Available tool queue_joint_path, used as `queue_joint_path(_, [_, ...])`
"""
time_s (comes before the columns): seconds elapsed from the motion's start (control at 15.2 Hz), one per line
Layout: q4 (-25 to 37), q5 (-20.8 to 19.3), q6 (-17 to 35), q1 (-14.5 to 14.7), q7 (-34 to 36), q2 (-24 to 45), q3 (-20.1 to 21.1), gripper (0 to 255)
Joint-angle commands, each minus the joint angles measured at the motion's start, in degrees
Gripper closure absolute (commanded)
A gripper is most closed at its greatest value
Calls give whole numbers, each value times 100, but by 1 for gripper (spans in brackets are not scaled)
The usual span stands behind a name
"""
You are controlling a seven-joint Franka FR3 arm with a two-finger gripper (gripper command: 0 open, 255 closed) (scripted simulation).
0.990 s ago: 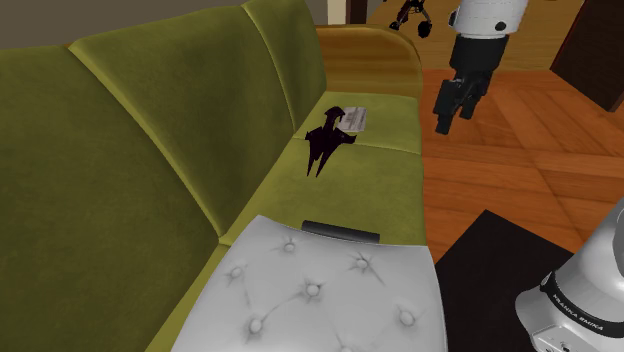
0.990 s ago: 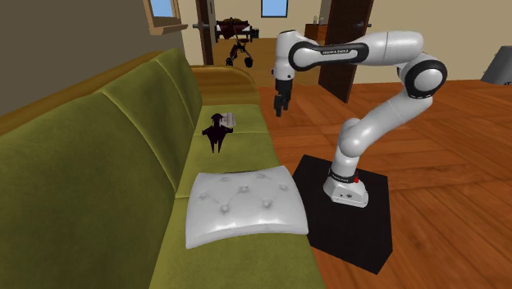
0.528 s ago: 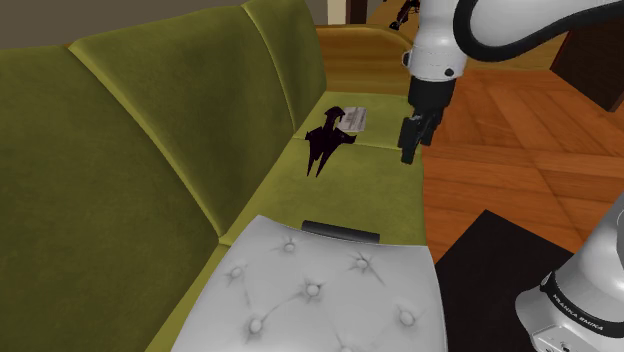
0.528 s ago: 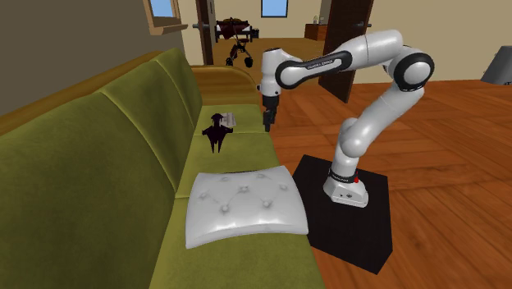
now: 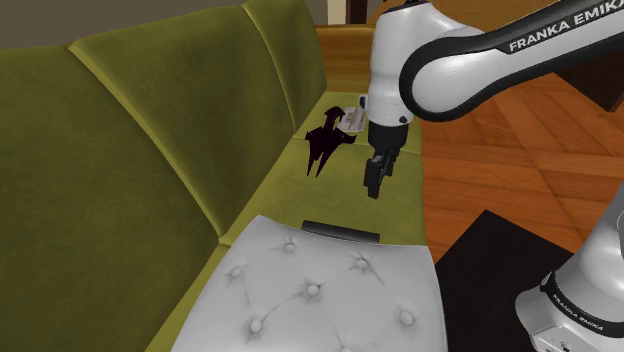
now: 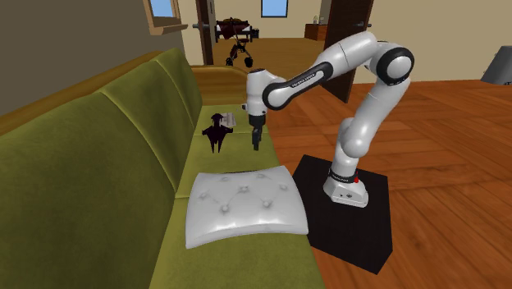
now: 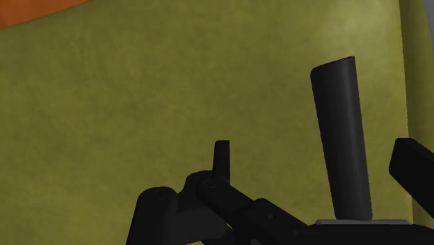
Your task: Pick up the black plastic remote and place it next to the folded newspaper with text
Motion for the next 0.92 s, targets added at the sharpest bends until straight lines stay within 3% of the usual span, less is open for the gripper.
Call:
queue_joint_path(0.0, [79,18,299,100,-73,374,111,0])
queue_joint_path(0.4, [380,-40,1056,377,-229,1444,439,0])
queue_joint_path(0.86, [227,-110,1600,415,-188,1840,495,0])
